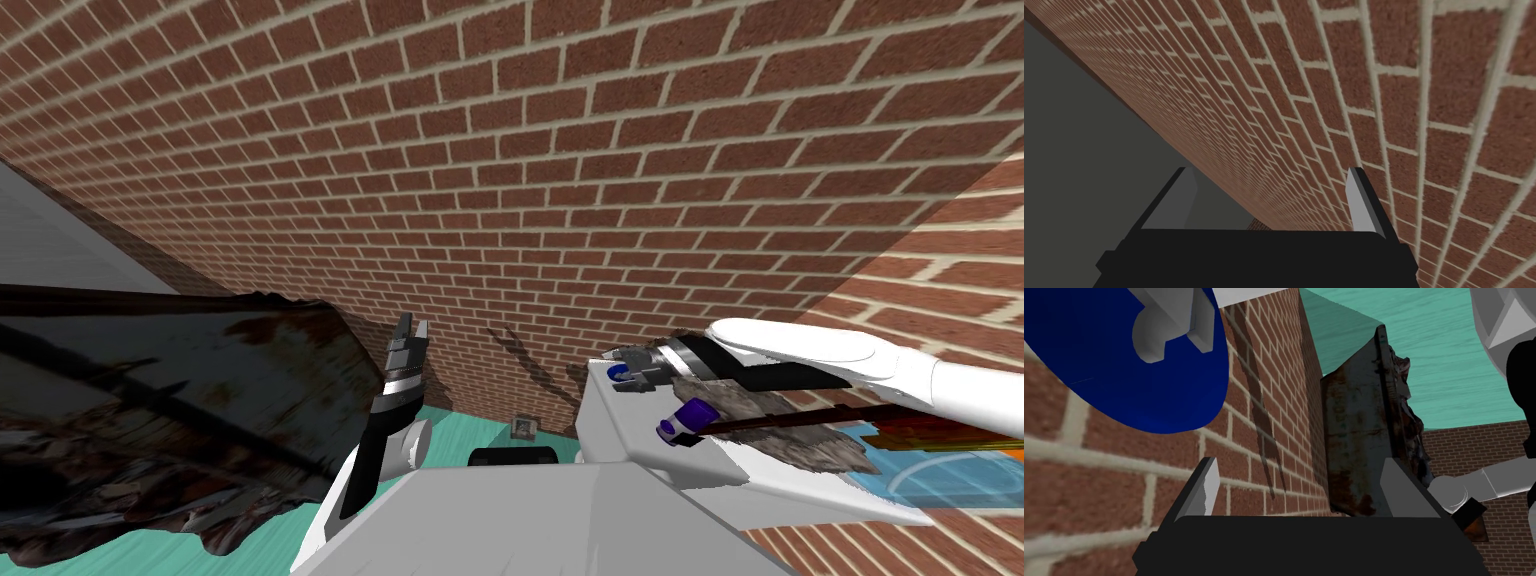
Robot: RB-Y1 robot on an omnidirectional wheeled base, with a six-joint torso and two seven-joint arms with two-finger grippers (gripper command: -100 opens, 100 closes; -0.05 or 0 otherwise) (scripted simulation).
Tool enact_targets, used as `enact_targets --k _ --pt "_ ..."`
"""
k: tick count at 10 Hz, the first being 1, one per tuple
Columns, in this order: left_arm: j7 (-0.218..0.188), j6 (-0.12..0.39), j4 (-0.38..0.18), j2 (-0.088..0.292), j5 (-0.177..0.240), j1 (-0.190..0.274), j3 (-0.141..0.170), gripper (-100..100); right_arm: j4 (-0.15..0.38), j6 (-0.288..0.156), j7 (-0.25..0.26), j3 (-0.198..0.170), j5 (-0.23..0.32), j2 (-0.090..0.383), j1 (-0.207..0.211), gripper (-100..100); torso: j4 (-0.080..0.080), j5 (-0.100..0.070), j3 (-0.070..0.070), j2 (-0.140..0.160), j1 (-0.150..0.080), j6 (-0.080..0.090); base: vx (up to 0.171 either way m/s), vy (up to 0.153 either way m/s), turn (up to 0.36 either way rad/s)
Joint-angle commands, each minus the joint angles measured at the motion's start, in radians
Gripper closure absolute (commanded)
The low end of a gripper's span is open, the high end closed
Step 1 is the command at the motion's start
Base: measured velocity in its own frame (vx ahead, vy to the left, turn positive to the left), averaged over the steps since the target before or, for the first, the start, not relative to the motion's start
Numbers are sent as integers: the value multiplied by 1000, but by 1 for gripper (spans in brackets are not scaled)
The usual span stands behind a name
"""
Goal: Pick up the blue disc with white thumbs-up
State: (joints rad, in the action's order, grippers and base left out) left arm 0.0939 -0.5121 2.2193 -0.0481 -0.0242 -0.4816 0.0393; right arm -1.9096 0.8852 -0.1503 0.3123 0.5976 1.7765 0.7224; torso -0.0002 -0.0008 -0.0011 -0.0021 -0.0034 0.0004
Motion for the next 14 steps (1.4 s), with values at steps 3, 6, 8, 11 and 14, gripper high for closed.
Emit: enact_targets --k 3,6,8,11,14 --pt "0 0 0 0 0 0 0 0 24 13 -3 16 36 80 23 -100 0 0 0 0 0 0 -3 5 19" --pt "0 0 0 0 0 0 0 0 57 27 -2 26 74 167 45 -100 0 0 0 0 0 0 0 0 0" --pt "0 0 0 0 0 0 0 0 72 33 -2 31 92 213 55 -100 0 0 0 0 0 0 -6 4 18" --pt "0 0 0 0 0 0 0 0 106 49 -2 43 135 315 79 -100 0 0 0 0 0 0 -4 3 13" --pt "0 0 0 0 0 0 0 0 128 59 -1 51 162 382 95 -100 0 0 0 0 0 0 -2 2 7"
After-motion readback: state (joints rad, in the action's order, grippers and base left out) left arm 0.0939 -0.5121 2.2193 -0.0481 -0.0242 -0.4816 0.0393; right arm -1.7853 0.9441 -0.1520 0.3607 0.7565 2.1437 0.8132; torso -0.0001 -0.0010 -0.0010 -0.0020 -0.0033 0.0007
